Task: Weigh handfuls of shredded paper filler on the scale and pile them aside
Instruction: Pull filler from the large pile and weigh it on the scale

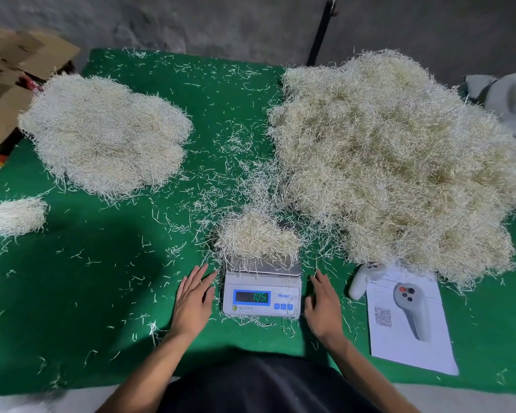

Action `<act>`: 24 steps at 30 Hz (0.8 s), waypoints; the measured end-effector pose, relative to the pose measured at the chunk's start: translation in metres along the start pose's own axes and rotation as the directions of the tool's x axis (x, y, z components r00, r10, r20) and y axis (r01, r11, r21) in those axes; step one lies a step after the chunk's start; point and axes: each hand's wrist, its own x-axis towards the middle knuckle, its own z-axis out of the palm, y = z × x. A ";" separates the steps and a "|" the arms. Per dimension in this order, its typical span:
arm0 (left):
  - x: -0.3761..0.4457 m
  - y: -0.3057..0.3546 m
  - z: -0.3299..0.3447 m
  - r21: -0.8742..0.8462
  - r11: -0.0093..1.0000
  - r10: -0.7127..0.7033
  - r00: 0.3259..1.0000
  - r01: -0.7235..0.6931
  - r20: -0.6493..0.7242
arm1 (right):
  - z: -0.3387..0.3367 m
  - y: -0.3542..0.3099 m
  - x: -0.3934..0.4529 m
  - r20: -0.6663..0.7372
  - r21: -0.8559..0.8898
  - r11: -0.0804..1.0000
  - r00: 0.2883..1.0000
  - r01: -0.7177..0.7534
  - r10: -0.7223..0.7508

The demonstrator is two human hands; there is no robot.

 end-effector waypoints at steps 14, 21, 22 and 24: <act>0.067 0.090 -0.060 -0.637 0.702 -0.381 0.924 0.317 0.040 | -0.041 -0.100 0.049 -0.244 0.476 0.859 0.967 0.190 -0.079; 0.075 0.151 -0.037 -0.695 0.648 -0.250 0.949 0.312 0.193 | -0.029 -0.171 0.076 0.065 0.713 0.701 0.994 0.015 -0.088; 0.071 0.159 -0.036 -0.778 0.534 -0.266 0.939 0.332 0.218 | -0.031 -0.177 0.083 0.083 0.759 0.648 0.997 -0.066 0.006; 0.065 0.172 -0.039 -0.877 0.299 -0.313 0.907 0.376 0.282 | -0.042 -0.185 0.092 0.124 0.737 0.636 0.971 -0.226 0.202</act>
